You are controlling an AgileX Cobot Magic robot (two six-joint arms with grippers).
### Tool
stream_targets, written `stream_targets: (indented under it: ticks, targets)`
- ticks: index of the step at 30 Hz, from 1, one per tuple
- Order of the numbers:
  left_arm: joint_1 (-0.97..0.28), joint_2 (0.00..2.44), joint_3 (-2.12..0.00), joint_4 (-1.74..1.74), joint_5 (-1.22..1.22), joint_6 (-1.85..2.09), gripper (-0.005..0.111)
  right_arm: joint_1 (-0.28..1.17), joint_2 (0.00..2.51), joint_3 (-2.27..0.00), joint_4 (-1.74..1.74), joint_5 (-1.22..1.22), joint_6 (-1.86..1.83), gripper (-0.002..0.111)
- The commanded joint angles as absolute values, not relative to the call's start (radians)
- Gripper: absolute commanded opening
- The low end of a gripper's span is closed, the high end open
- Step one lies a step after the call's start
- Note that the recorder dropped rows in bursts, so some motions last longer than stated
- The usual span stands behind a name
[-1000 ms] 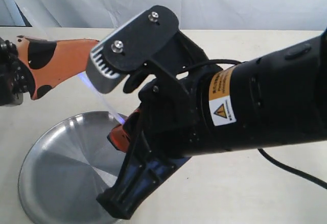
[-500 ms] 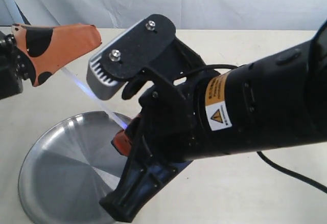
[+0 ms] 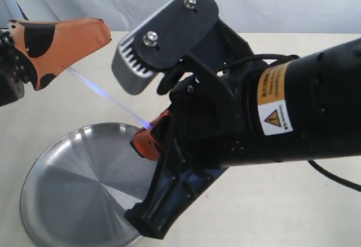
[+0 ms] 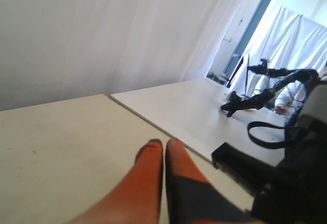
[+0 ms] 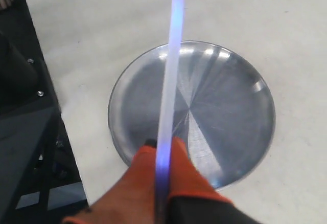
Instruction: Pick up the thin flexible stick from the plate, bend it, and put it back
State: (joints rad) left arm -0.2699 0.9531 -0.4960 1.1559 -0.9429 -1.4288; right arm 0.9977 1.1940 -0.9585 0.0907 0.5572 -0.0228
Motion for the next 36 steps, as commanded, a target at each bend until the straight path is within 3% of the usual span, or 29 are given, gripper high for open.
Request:
stream_targets:
  ticks: [1,9,18,36]
  targets:
    - [-0.262,0.955,-0.495,1.077,-1.001,-1.411,0.000,1.000,1.240,-0.961,-0.040,0.595,0.063,-0.001]
    - [-0.262,0.955,-0.495,1.284,-0.836,-1.409,0.000,1.000,1.264,-0.961,-0.067,0.623,0.157,-0.001]
    - [-0.262,0.955,-0.495,1.385,-0.570,-1.436,0.000,1.000,1.090,-0.961,-0.031,0.659,0.155,-0.001]
    - [-0.262,0.955,-0.495,1.175,-0.825,-1.436,0.000,1.000,1.153,-0.961,-0.132,0.715,0.159,-0.001]
